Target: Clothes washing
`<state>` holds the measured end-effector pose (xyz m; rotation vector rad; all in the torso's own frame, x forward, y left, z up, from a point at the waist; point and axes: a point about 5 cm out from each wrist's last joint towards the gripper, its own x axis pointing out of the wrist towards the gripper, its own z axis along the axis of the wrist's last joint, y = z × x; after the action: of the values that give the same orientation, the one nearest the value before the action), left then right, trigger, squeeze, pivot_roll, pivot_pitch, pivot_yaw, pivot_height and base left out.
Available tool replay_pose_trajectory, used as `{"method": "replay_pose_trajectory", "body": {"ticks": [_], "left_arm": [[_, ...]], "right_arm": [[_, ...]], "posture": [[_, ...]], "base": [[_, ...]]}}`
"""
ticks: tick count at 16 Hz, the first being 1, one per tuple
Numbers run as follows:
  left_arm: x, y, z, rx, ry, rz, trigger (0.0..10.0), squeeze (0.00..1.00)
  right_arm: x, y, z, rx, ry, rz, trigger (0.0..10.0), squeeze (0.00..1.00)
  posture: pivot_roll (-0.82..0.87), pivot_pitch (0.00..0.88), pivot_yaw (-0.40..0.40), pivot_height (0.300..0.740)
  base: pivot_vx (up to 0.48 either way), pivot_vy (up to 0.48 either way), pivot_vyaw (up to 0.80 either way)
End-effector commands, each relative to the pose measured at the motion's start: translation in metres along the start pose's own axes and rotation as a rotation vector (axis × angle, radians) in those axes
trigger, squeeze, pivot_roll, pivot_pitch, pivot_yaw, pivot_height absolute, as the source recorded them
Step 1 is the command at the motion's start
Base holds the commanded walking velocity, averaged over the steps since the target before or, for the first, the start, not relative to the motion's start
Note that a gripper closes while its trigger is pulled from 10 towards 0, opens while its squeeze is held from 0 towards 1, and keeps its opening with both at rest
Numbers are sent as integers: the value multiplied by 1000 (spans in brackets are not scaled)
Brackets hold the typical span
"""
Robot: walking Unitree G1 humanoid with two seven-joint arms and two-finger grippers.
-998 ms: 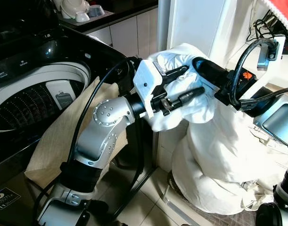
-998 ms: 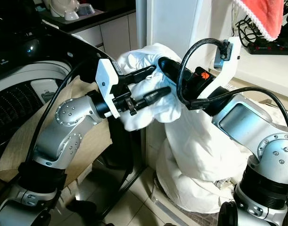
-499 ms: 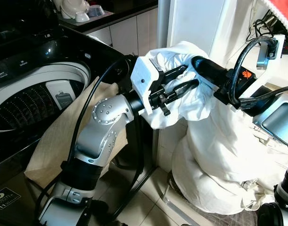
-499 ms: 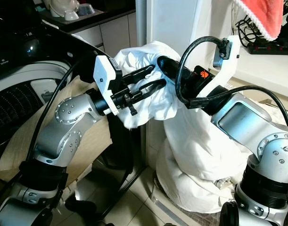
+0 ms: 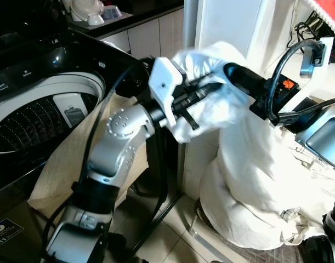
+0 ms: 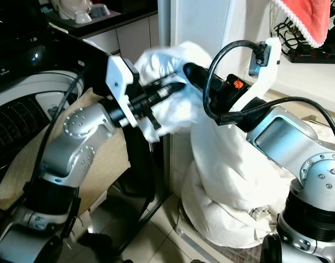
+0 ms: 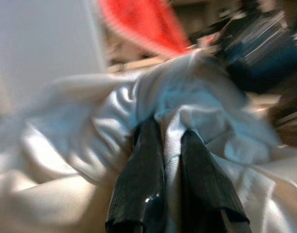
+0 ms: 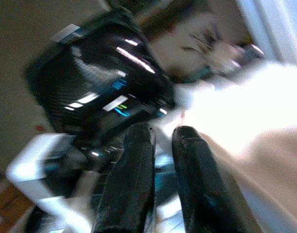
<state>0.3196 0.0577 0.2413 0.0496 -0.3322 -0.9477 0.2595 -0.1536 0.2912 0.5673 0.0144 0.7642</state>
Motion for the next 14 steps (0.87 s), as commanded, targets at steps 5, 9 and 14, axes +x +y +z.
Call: {"method": "replay_pose_trajectory", "body": {"ticks": [5, 9, 14], "left_arm": [[-28, 96, 56, 231, -107, 527, 0, 0], [-89, 160, 178, 771, -341, 1052, 0, 0], [-105, 197, 155, 857, 39, 1121, 0, 0]], "right_arm": [[-2, 20, 14, -115, -61, 95, 10000, 0], [-1, 26, 14, -160, -94, 123, 10000, 0], [3, 29, 0, -201, -60, 125, 10000, 0]], "posture": [[-188, 0, 77, 740], [-179, 0, 76, 740], [-182, 0, 83, 740]], "base": [[0, 0, 0], [0, 0, 0], [0, 0, 0]]}}
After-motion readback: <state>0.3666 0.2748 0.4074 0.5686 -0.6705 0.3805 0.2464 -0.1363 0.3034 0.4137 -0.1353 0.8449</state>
